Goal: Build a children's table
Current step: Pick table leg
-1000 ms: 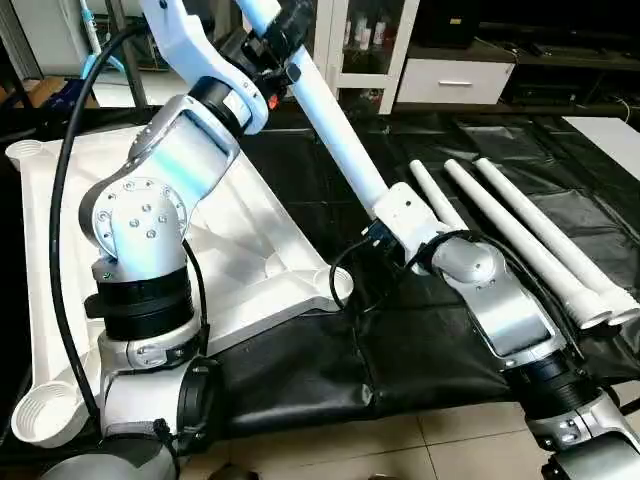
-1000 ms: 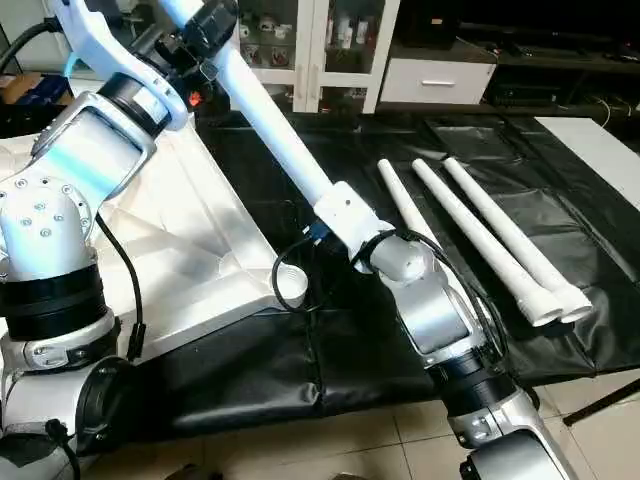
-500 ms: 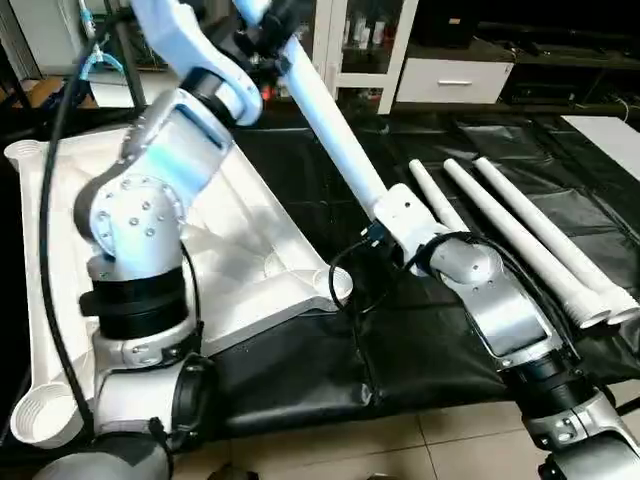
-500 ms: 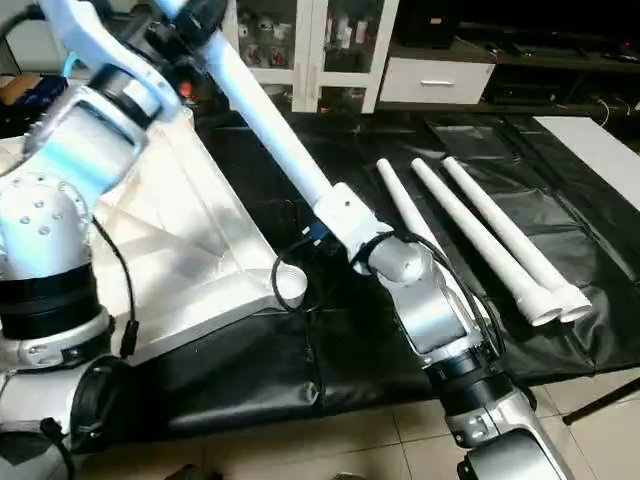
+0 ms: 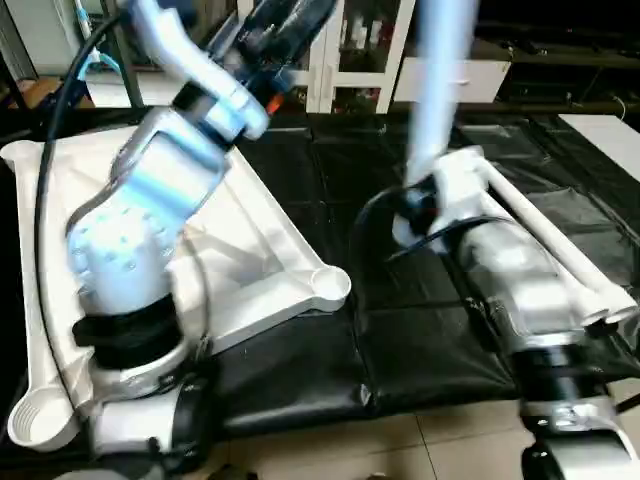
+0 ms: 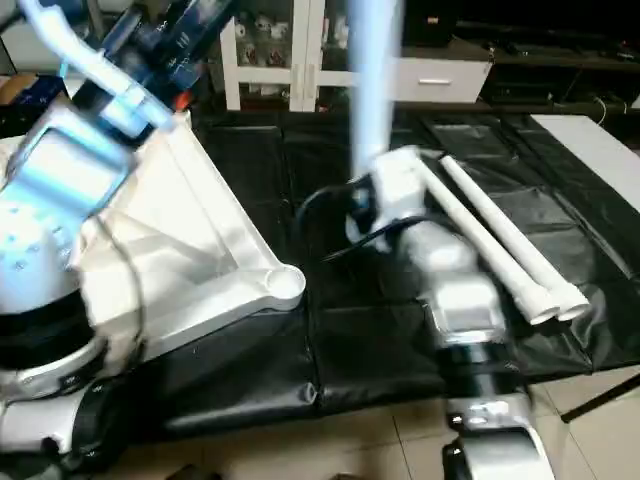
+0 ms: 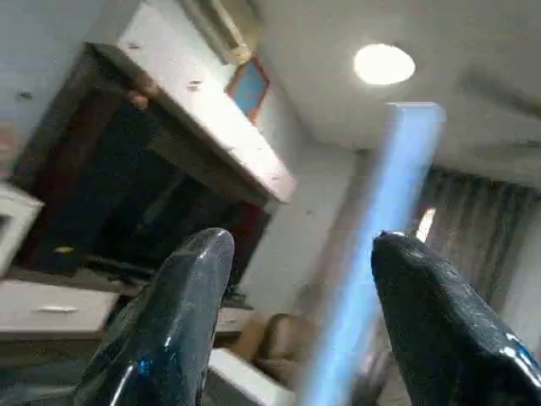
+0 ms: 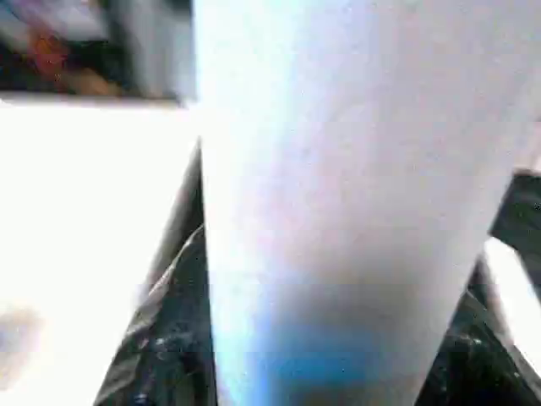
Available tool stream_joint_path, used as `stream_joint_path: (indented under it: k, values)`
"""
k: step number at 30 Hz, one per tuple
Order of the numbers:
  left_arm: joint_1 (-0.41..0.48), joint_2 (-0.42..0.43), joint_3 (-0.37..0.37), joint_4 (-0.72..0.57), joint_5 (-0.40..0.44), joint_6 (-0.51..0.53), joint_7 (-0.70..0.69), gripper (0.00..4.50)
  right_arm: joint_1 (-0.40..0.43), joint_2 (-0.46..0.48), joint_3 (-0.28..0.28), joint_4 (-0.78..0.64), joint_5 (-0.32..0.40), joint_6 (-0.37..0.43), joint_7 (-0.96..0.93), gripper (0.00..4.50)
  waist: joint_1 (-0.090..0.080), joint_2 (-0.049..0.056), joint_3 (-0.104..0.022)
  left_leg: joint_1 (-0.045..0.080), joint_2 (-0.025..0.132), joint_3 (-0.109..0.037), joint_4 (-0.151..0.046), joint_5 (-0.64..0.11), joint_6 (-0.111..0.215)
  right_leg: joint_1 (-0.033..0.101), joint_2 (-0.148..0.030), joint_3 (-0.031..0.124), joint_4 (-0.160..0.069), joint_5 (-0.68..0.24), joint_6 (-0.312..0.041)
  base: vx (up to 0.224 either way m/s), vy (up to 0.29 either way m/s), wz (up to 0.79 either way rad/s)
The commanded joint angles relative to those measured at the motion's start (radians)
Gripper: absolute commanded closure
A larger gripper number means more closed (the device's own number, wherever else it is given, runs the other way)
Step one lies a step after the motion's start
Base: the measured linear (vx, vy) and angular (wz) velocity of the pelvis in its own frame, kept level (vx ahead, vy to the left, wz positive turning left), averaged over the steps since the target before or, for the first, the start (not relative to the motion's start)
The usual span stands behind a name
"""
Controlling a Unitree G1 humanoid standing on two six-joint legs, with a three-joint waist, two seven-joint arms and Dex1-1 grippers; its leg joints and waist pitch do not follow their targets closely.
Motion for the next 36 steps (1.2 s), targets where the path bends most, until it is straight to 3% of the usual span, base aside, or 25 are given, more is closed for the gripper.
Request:
stream_joint_path:
  k: [1, 3, 4, 5, 8, 12, 13, 15, 17, 18, 20, 21, 22, 24, 25, 28, 29, 30, 31, 33, 36]
  values:
    - [0.040, 0.042, 0.007, 0.032, 0.085, -0.025, -0.019, 1.50, 0.033, -0.005, -0.067, -0.109, 0.143, 0.027, 0.108, 2.59, 0.003, 0.005, -0.070, 0.034, 0.049, -0.027, -0.076, -0.234, -0.028, 0.038, -0.061, 0.041, -0.080, -0.189, -0.124, 0.000, 0.000, 0.00]
    - [0.056, 0.050, 0.011, 0.042, 0.108, -0.041, -0.015, 1.50, 0.041, -0.007, -0.078, -0.122, 0.157, 0.034, 0.116, 2.59, 0.002, 0.005, -0.071, 0.035, 0.050, -0.027, -0.078, -0.224, -0.030, 0.037, -0.061, 0.040, -0.079, -0.202, -0.119, 0.000, 0.000, 0.00]
    - [0.066, 0.057, 0.007, 0.041, 0.117, -0.037, -0.014, 1.50, 0.047, -0.009, -0.074, -0.129, 0.155, 0.029, 0.120, 2.59, 0.003, 0.009, -0.070, 0.037, 0.051, -0.028, -0.079, -0.232, -0.052, 0.033, -0.064, 0.039, -0.080, -0.231, -0.131, 0.000, 0.000, 0.00]
    - [0.066, 0.057, 0.007, 0.041, 0.117, -0.037, -0.014, 1.50, 0.047, -0.009, -0.074, -0.129, 0.155, 0.029, 0.120, 2.59, 0.003, 0.009, -0.070, 0.037, 0.051, -0.028, -0.079, -0.232, -0.052, 0.033, -0.064, 0.039, -0.080, -0.231, -0.131, 0.000, 0.000, 0.00]
    - [0.116, 0.093, -0.042, 0.022, 0.145, -0.036, -0.028, 1.50, 0.069, -0.005, -0.060, -0.150, 0.163, 0.016, 0.125, 2.59, 0.004, 0.007, -0.067, 0.042, 0.051, -0.029, -0.082, -0.287, -0.079, 0.024, -0.064, 0.040, -0.086, -0.293, -0.127, 0.000, 0.000, 0.00]
    - [0.198, 0.218, -0.224, 0.038, 0.362, -0.095, -0.056, 1.50, 0.083, -0.005, -0.071, -0.154, 0.183, 0.016, 0.118, 2.59, 0.001, 0.006, -0.066, 0.040, 0.051, -0.033, -0.087, -0.303, -0.083, 0.022, -0.066, 0.042, -0.088, -0.330, -0.096, 0.000, 0.000, 0.00]
    - [0.227, 0.261, -0.284, 0.055, 0.428, -0.114, -0.071, 1.50, 0.087, -0.008, -0.099, -0.156, 0.227, 0.063, 0.123, 2.59, -0.001, 0.009, -0.066, 0.040, 0.051, -0.035, -0.088, -0.312, -0.081, 0.021, -0.066, 0.043, -0.092, -0.350, -0.079, 0.000, 0.000, 0.00]
    - [0.242, 0.282, -0.314, 0.065, 0.458, -0.122, -0.082, 1.50, 0.089, -0.011, -0.117, -0.158, 0.257, 0.096, 0.127, 2.59, 0.000, 0.010, -0.066, 0.042, 0.051, -0.034, -0.088, -0.310, -0.082, 0.019, -0.065, 0.043, -0.092, -0.341, -0.079, 0.000, 0.000, 0.00]
    - [0.269, 0.333, -0.384, 0.061, 0.500, -0.134, -0.140, 1.50, 0.094, -0.038, -0.159, -0.147, 0.336, 0.194, 0.155, 2.59, 0.000, 0.016, -0.070, 0.042, 0.050, -0.035, -0.089, -0.291, -0.085, 0.023, -0.063, 0.041, -0.087, -0.288, -0.098, 0.000, 0.000, 0.00]
    - [0.269, 0.333, -0.384, 0.061, 0.500, -0.134, -0.140, 1.50, 0.094, -0.038, -0.159, -0.147, 0.336, 0.194, 0.155, 2.59, 0.002, 0.016, -0.070, 0.042, 0.051, -0.034, -0.089, -0.287, -0.086, 0.023, -0.063, 0.041, -0.083, -0.275, -0.105, 0.000, 0.000, 0.00]
    - [0.305, 0.377, -0.453, 0.051, 0.542, -0.162, -0.232, 1.50, 0.099, -0.088, -0.206, -0.106, 0.401, 0.301, 0.184, 2.59, 0.004, 0.014, -0.069, 0.041, 0.049, -0.032, -0.088, -0.270, -0.084, 0.026, -0.065, 0.040, -0.083, -0.245, -0.129, 0.000, 0.000, 0.00]
    - [0.308, 0.381, -0.460, 0.051, 0.548, -0.167, -0.240, 1.50, 0.099, -0.092, -0.211, -0.102, 0.407, 0.308, 0.185, 2.59, 0.004, 0.016, -0.069, 0.041, 0.049, -0.031, -0.087, -0.270, -0.083, 0.026, -0.064, 0.041, -0.082, -0.244, -0.133, 0.000, 0.000, 0.00]
    - [0.316, 0.392, -0.478, 0.052, 0.564, -0.183, -0.258, 1.50, 0.098, -0.099, -0.224, -0.093, 0.418, 0.320, 0.185, 2.59, 0.002, 0.009, -0.069, 0.039, 0.049, -0.029, -0.086, -0.267, -0.080, 0.026, -0.065, 0.041, -0.083, -0.243, -0.138, 0.000, 0.000, 0.00]
    - [0.334, 0.413, -0.510, 0.053, 0.586, -0.201, -0.282, 1.50, 0.085, -0.103, -0.267, -0.073, 0.469, 0.351, 0.178, 2.59, 0.002, 0.008, -0.069, 0.038, 0.048, -0.028, -0.085, -0.264, -0.078, 0.027, -0.069, 0.042, -0.083, -0.261, -0.144, 0.000, 0.000, 0.00]
    - [0.361, 0.441, -0.560, 0.058, 0.618, -0.241, -0.330, 1.50, 0.070, -0.114, -0.320, -0.045, 0.542, 0.388, 0.182, 2.59, 0.002, 0.002, -0.069, 0.038, 0.049, -0.028, -0.085, -0.267, -0.070, 0.027, -0.071, 0.041, -0.086, -0.285, -0.141, 0.000, 0.000, 0.00]
    - [0.389, 0.472, -0.607, 0.061, 0.634, -0.268, -0.396, 1.50, 0.062, -0.133, -0.353, -0.021, 0.590, 0.413, 0.203, 2.59, 0.003, 0.007, -0.067, 0.040, 0.051, -0.028, -0.085, -0.273, -0.076, 0.022, -0.071, 0.040, -0.087, -0.313, -0.135, 0.000, 0.000, 0.00]
    - [0.402, 0.490, -0.631, 0.058, 0.632, -0.267, -0.437, 1.50, 0.064, -0.147, -0.356, -0.015, 0.597, 0.419, 0.215, 2.59, -0.001, -0.009, -0.066, 0.038, 0.052, -0.025, -0.086, -0.273, -0.075, 0.021, -0.069, 0.040, -0.088, -0.319, -0.134, 0.000, 0.000, 0.00]
    - [0.409, 0.502, -0.650, 0.062, 0.643, -0.277, -0.460, 1.50, 0.065, -0.158, -0.357, -0.011, 0.599, 0.424, 0.224, 2.59, 0.003, -0.002, -0.067, 0.041, 0.051, -0.027, -0.085, -0.270, -0.074, 0.021, -0.072, 0.040, -0.087, -0.335, -0.133, 0.000, 0.000, 0.00]
    - [0.409, 0.502, -0.650, 0.062, 0.643, -0.277, -0.460, 1.50, 0.065, -0.158, -0.357, -0.011, 0.599, 0.424, 0.224, 2.59, 0.002, 0.000, -0.066, 0.040, 0.052, -0.026, -0.085, -0.271, -0.075, 0.020, -0.072, 0.040, -0.087, -0.338, -0.132, 0.000, 0.000, 0.00]
    - [0.405, 0.514, -0.699, 0.097, 0.702, -0.318, -0.479, 1.50, 0.060, -0.175, -0.368, 0.001, 0.609, 0.448, 0.224, 2.59, 0.000, -0.008, -0.065, 0.040, 0.052, -0.026, -0.085, -0.279, -0.075, 0.018, -0.072, 0.041, -0.090, -0.354, -0.128, 0.000, 0.000, 0.00]
    - [0.402, 0.509, -0.722, 0.130, 0.741, -0.348, -0.481, 1.50, 0.061, -0.183, -0.370, -0.008, 0.613, 0.467, 0.219, 2.59, 0.000, -0.005, -0.064, 0.042, 0.052, -0.026, -0.084, -0.289, -0.078, 0.015, -0.074, 0.041, -0.092, -0.384, -0.119, 0.000, 0.000, 0.00]
